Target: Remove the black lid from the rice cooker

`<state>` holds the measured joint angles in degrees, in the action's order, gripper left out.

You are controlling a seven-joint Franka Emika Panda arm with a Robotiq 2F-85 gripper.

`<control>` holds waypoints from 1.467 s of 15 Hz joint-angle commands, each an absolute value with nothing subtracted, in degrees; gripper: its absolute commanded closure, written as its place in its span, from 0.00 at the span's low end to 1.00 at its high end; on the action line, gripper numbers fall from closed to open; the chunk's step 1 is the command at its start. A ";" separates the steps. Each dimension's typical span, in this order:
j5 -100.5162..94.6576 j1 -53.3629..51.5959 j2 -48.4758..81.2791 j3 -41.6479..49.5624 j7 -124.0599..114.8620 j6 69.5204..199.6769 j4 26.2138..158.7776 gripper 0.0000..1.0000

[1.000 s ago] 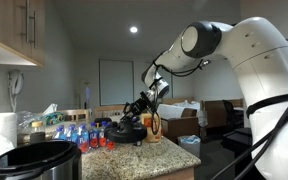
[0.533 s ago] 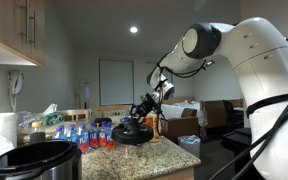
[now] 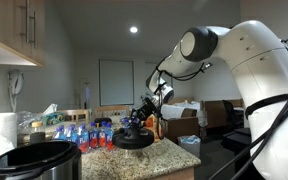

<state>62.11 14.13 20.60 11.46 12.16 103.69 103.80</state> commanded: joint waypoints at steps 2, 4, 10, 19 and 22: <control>62.23 15.62 23.53 11.35 11.96 103.72 102.27 0.96; 62.11 16.71 24.98 11.88 12.06 103.70 101.57 0.96; 56.51 20.65 30.10 13.83 9.58 100.06 95.64 0.96; 54.82 22.53 34.72 12.09 10.05 99.26 91.73 0.95; 54.42 22.74 34.91 12.32 9.04 99.15 90.87 0.96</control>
<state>55.09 21.01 35.48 13.08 11.95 101.68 92.91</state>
